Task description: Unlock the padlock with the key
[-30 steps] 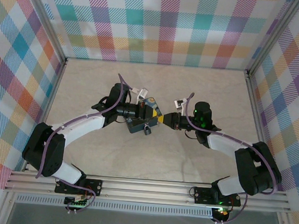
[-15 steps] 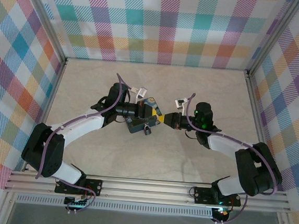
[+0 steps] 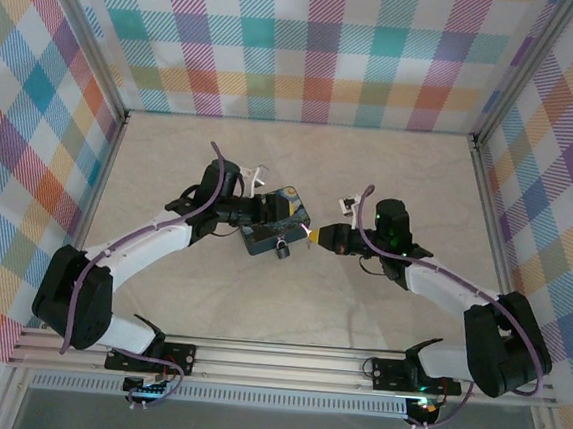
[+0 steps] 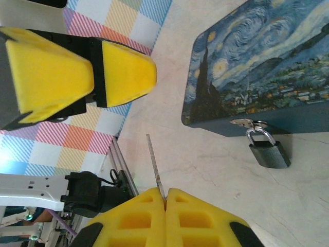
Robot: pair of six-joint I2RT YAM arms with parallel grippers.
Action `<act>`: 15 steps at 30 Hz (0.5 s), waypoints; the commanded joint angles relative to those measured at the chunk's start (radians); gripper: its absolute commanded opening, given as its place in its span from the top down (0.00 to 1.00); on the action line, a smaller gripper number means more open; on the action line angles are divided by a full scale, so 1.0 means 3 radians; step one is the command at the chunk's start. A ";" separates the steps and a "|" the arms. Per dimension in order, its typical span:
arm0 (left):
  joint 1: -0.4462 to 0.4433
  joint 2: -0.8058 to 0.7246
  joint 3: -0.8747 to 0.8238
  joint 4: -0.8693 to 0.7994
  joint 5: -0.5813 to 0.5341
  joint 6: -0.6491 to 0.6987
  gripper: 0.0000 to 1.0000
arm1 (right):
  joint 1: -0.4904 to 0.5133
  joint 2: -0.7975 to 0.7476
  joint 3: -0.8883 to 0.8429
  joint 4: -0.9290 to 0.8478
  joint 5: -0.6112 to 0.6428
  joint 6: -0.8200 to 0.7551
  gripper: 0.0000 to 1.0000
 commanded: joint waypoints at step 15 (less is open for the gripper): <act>-0.1314 0.0462 0.0069 -0.1111 -0.2911 -0.0525 0.34 | -0.0100 -0.0016 0.0095 -0.1018 0.0617 -0.0512 1.00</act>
